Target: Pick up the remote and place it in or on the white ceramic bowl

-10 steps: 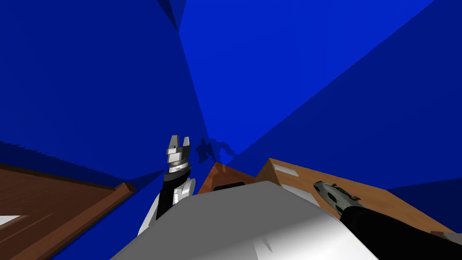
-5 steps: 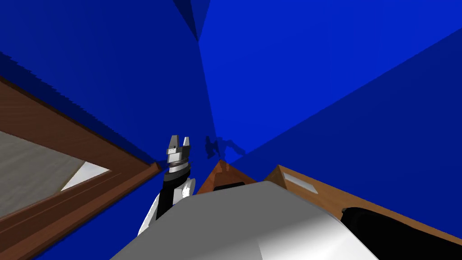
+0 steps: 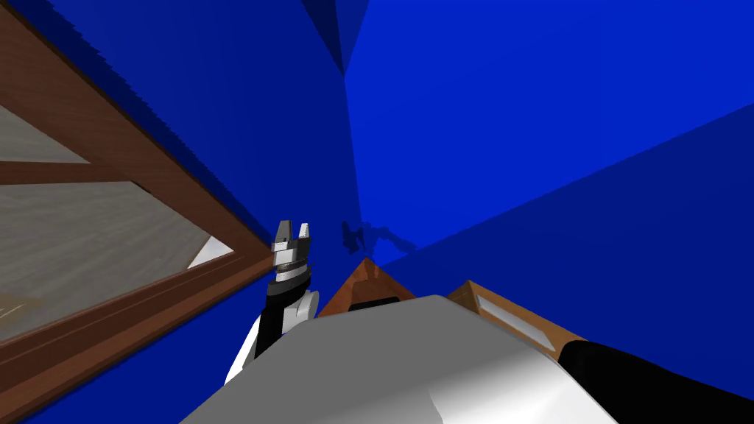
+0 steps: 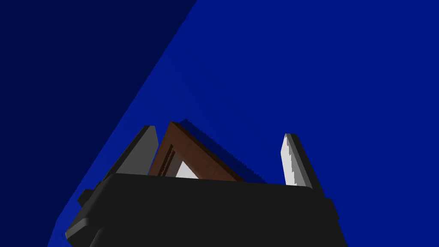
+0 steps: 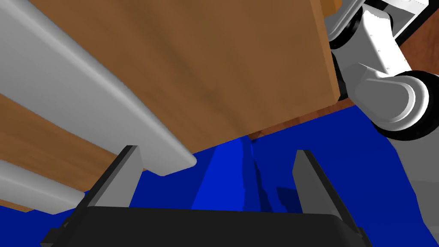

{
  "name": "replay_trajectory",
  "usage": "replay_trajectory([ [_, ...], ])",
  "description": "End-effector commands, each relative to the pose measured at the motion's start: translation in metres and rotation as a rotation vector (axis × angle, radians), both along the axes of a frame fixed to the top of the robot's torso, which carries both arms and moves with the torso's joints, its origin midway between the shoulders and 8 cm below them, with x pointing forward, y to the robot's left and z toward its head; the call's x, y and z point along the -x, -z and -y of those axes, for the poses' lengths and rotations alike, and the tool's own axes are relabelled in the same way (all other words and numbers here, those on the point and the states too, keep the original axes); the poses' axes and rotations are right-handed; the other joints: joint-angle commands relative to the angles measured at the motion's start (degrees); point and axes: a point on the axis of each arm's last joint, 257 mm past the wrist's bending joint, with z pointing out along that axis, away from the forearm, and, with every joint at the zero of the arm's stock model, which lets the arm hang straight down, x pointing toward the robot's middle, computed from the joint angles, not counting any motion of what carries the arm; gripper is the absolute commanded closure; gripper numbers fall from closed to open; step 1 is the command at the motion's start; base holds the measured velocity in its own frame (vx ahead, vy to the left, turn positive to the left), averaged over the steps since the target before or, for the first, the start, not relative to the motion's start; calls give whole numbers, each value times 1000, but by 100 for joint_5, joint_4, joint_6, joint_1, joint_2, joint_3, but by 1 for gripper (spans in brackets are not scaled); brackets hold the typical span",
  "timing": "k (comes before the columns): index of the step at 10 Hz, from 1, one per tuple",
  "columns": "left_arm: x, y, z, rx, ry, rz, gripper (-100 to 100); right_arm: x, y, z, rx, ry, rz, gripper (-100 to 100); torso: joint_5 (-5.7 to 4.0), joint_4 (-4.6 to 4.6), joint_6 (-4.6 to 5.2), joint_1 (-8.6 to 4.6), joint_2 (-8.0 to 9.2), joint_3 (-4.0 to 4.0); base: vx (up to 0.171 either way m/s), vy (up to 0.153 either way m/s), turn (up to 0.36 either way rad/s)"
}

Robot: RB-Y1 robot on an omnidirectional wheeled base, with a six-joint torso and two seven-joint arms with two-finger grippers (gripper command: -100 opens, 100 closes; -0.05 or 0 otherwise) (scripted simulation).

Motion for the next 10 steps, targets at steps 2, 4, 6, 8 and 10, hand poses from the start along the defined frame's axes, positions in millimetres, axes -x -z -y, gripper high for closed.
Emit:
replay_trajectory([
  [2, 0, 0, 0, 0, 0, 0, 0, 21, 2, 19, 54, -58, -60, -100, 1, 0, -7, 1, 0, 0, -23, -6, 241],
  [4, 0, 0, 0, 0, 0, 0, 0, 37, 3, 32, 91, -99, -106, -100, 1, 0, -5, 3, 0, 0, -22, -2, 204],
  [6, 0, 0, 0, 0, 0, 0, 0, 62, 4, 51, 143, -163, -176, -100, 1, 0, -3, 3, -1, -1, -29, 2, 330],
  [8, 0, 0, 0, 0, 0, 0, 0, 73, 6, 58, 164, -203, -209, -100, 1, 1, 4, 3, 2, 1, -26, 0, 111],
  [10, 0, 0, 0, 0, 0, 0, 0, 87, 10, 63, 183, -249, -248, -100, 2, 1, -3, 8, 2, 1, -28, 15, 264],
])
